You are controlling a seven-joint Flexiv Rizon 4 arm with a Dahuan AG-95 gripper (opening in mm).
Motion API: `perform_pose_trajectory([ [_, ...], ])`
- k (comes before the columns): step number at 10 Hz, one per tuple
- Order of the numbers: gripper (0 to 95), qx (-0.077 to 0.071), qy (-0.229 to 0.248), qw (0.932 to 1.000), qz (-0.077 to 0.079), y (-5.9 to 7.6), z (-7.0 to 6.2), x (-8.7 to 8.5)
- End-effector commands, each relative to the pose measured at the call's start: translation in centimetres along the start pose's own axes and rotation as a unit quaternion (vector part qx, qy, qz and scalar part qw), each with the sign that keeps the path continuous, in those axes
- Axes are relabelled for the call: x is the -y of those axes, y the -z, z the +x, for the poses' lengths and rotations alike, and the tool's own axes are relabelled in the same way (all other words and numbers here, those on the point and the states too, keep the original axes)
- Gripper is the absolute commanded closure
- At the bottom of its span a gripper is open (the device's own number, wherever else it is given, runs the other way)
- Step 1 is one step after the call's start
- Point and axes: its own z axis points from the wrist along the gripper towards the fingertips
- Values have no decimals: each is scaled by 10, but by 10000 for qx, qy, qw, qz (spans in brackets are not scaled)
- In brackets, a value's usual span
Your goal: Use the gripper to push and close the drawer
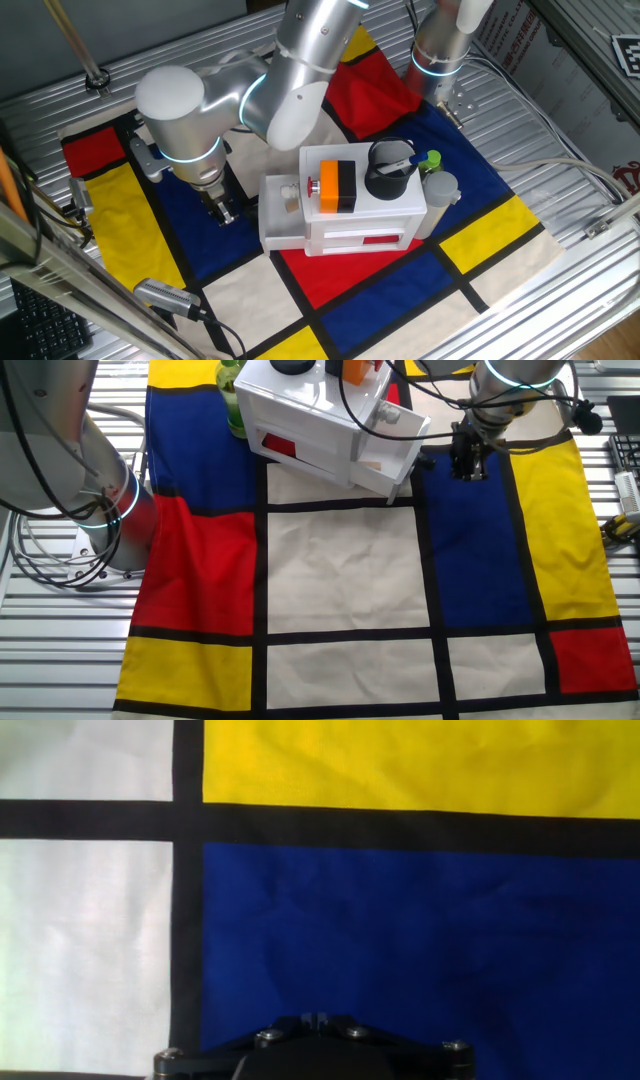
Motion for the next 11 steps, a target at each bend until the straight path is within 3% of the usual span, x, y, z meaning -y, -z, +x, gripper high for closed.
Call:
perform_pose_trajectory([
  [1,950,-10,-34,10000,-12,0,0,-2],
  [11,950,-16,-51,10000,4,-4,12,-5],
])
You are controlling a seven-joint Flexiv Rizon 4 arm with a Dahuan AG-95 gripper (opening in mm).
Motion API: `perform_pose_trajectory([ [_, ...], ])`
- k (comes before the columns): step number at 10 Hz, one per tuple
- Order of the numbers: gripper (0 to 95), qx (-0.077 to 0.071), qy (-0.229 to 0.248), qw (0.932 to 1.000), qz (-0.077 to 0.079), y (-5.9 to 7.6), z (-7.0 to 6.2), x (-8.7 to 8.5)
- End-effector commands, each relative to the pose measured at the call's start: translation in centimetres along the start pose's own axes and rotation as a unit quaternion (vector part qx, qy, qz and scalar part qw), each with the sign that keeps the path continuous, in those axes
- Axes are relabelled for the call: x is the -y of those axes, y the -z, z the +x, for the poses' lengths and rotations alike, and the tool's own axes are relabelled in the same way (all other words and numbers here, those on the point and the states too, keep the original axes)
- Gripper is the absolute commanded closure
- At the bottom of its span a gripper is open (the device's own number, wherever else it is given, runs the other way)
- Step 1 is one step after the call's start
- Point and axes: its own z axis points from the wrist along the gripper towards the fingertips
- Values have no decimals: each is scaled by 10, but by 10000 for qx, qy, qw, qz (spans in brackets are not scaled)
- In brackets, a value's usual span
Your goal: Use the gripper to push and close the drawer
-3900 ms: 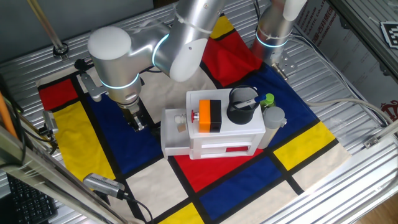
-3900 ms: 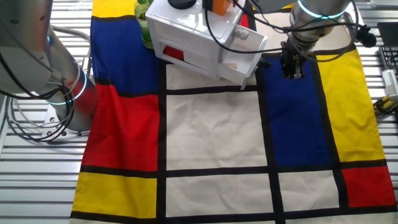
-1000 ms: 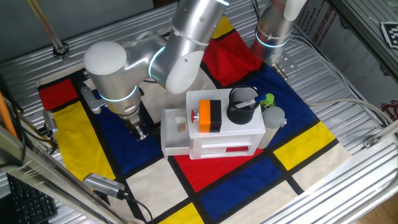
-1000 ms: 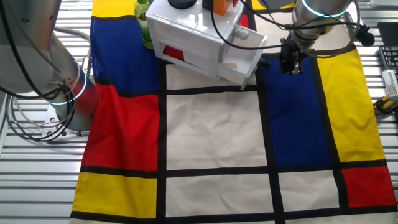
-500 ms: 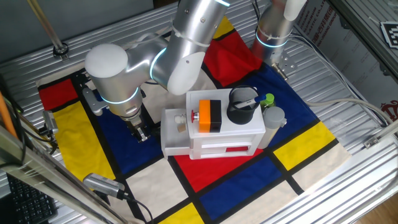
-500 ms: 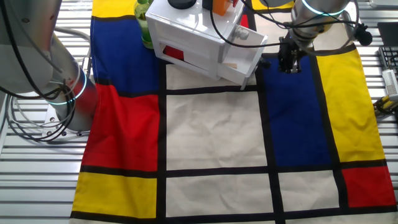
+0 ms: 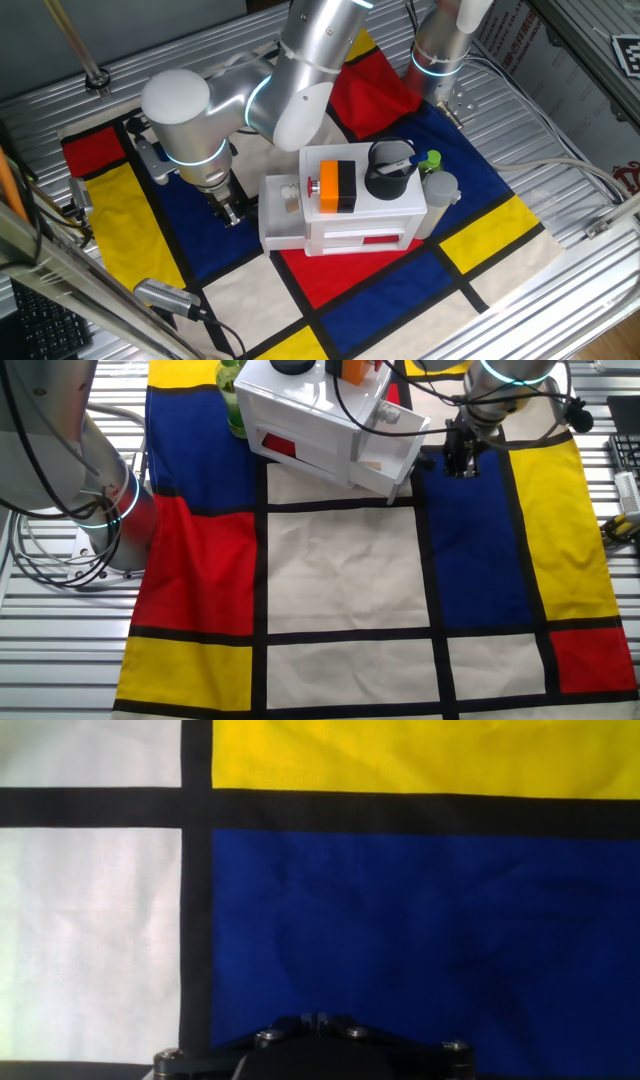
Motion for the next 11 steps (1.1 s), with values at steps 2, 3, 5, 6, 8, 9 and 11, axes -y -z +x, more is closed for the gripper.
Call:
perform_pose_trajectory([
  [2,950,-9,0,10000,5,2,4,1],
  [3,950,-14,-3,10000,3,4,4,1],
  [5,950,-26,-9,10000,-2,7,5,1],
  [6,950,-30,-15,10000,-6,7,5,1],
  [8,950,-25,-15,10000,-9,7,8,2],
  [9,950,-24,-16,10000,-11,6,10,2],
  [11,950,-22,-19,10000,-6,6,12,1],
])
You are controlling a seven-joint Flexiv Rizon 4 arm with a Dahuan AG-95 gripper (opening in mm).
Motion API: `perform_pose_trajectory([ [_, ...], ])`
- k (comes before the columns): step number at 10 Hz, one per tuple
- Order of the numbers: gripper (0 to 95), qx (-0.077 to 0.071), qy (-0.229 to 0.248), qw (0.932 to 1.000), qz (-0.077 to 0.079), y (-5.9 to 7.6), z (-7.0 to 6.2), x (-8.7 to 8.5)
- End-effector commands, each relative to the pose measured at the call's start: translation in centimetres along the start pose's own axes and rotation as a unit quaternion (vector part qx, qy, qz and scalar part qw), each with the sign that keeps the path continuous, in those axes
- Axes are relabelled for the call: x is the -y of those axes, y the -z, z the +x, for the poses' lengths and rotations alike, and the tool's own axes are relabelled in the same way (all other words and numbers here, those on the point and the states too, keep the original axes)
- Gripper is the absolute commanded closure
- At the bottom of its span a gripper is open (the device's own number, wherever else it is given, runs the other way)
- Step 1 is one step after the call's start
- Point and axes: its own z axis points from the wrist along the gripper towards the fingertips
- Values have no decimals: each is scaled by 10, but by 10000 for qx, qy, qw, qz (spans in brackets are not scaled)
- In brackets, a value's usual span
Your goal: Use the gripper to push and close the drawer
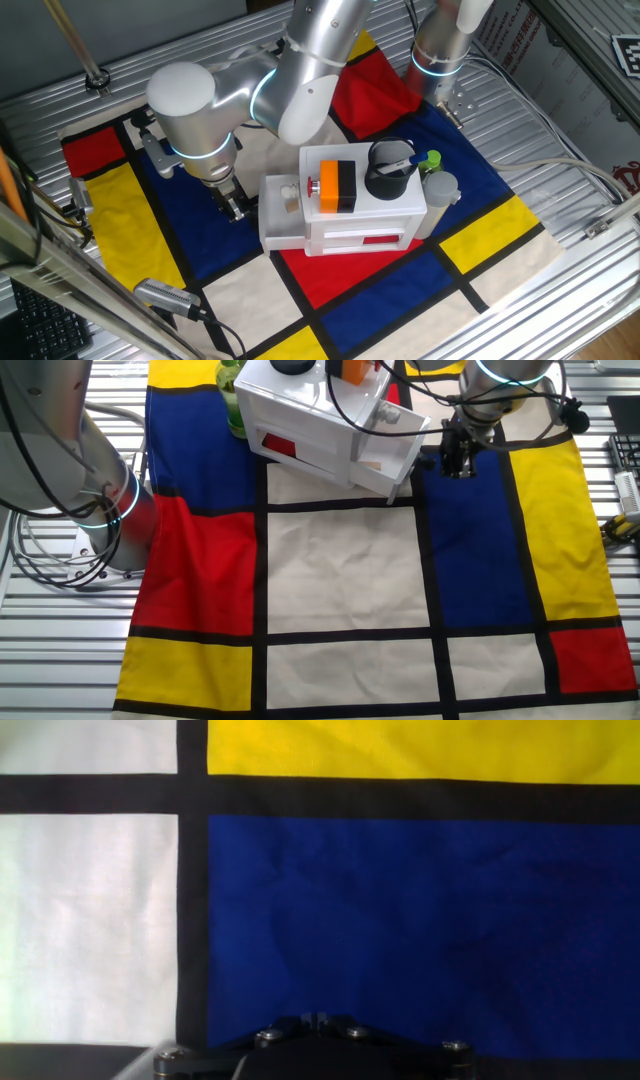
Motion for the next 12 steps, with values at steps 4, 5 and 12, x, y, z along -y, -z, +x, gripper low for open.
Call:
perform_pose_trajectory([
  [4,950,-12,-25,10000,-24,1,0,-2],
  [5,950,-12,-27,10000,-23,1,0,-2],
  [12,950,-5,-62,10000,-16,0,1,-6],
])
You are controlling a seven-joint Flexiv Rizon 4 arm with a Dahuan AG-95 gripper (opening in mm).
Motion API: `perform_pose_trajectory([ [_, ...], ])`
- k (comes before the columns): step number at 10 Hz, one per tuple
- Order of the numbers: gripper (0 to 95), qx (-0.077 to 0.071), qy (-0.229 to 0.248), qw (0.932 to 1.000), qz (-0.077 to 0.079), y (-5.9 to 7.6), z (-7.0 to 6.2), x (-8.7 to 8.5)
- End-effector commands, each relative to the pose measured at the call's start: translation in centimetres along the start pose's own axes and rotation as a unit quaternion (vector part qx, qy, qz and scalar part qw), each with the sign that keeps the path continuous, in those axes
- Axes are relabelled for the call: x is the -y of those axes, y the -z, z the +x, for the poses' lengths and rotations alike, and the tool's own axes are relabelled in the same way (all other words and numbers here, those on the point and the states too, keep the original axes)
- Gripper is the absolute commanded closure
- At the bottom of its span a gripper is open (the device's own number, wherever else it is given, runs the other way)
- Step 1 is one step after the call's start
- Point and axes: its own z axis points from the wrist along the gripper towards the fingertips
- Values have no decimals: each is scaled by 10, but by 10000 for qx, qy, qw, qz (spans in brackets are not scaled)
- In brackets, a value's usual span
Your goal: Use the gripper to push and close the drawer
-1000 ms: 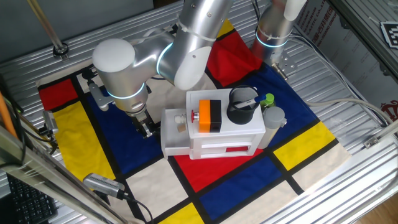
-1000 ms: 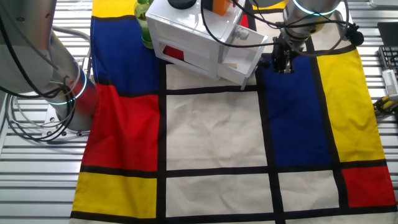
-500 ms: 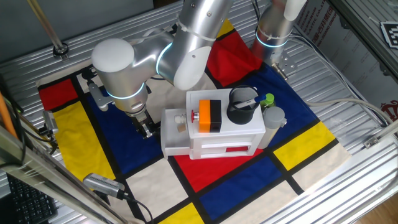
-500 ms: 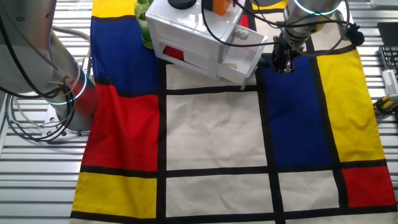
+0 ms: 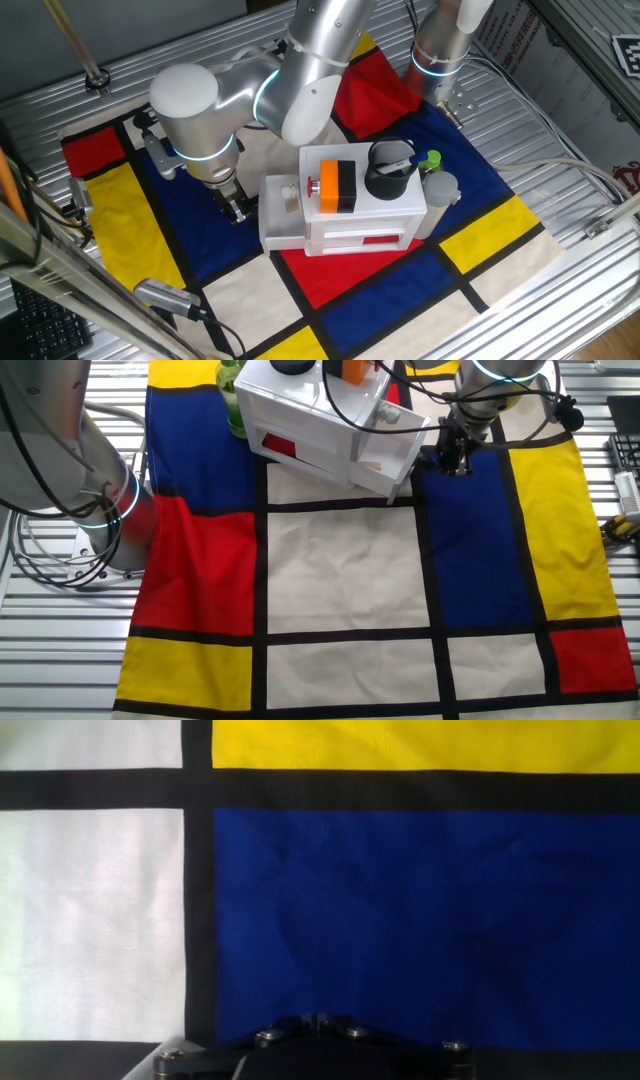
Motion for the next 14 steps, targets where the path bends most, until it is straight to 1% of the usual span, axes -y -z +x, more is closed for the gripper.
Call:
perform_pose_trajectory([
  [1,950,9,-17,10000,5,-1,1,-1],
  [14,950,24,-47,10000,-3,1,8,-5],
])
